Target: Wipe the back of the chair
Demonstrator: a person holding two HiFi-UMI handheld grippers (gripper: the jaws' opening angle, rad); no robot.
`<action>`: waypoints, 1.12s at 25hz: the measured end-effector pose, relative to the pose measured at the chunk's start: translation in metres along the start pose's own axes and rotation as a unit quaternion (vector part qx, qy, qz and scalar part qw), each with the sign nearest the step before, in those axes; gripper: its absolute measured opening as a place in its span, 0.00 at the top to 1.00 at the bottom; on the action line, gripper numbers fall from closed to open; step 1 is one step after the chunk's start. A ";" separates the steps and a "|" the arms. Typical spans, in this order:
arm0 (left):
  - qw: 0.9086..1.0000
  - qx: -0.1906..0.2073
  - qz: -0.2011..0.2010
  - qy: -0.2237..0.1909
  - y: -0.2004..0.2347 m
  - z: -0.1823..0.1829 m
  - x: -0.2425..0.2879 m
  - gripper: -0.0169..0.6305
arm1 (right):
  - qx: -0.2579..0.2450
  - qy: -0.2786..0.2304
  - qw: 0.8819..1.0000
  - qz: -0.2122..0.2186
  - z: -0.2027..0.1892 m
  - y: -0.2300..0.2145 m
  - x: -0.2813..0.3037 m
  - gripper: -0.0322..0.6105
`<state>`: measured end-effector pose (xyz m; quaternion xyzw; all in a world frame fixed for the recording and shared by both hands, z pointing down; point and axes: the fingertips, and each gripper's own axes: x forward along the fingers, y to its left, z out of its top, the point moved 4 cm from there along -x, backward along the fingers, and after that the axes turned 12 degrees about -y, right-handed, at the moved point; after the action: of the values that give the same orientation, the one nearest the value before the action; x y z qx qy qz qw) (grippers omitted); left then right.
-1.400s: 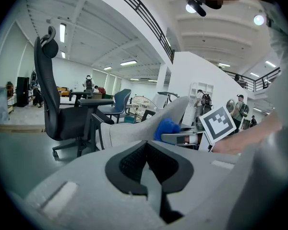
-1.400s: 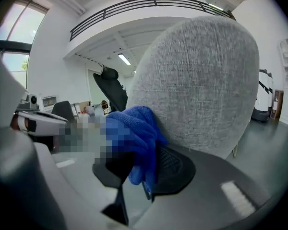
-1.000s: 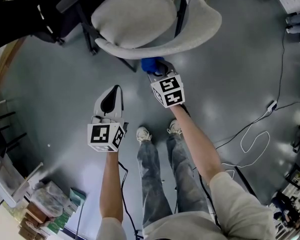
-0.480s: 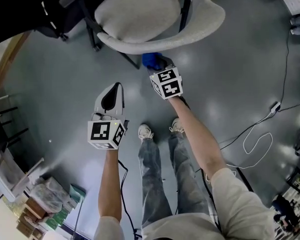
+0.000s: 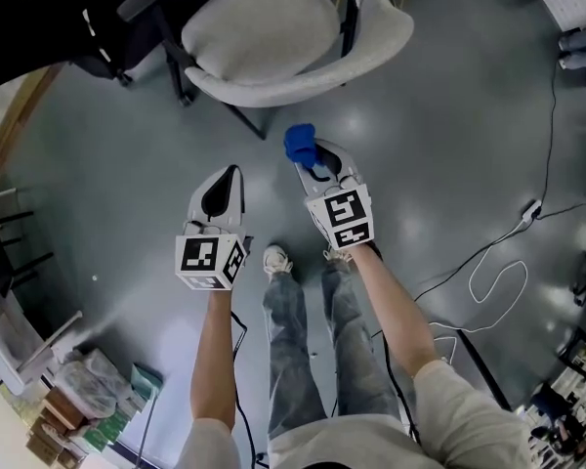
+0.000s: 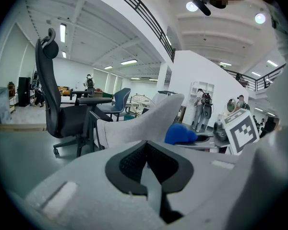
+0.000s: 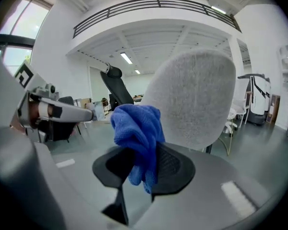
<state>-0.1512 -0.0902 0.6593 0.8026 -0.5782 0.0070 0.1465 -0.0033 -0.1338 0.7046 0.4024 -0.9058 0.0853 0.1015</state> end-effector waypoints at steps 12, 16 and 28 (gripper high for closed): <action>1.000 0.002 -0.001 -0.002 -0.011 0.008 0.005 0.97 | -0.091 -0.122 0.988 -0.013 0.132 -0.009 -0.019 0.79; 1.000 0.003 -0.007 0.002 -0.015 0.007 0.009 0.97 | -0.090 -0.118 0.989 -0.016 0.125 -0.019 -0.004 0.79; 1.000 0.001 -0.007 0.014 -0.006 0.000 0.018 0.97 | -0.076 -0.087 0.993 -0.018 0.079 -0.032 0.029 0.79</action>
<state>-0.1395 -0.1050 0.6614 0.8067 -0.5704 0.0176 0.1537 -0.0070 -0.1942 0.6379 0.4154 -0.9078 -0.0205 0.0536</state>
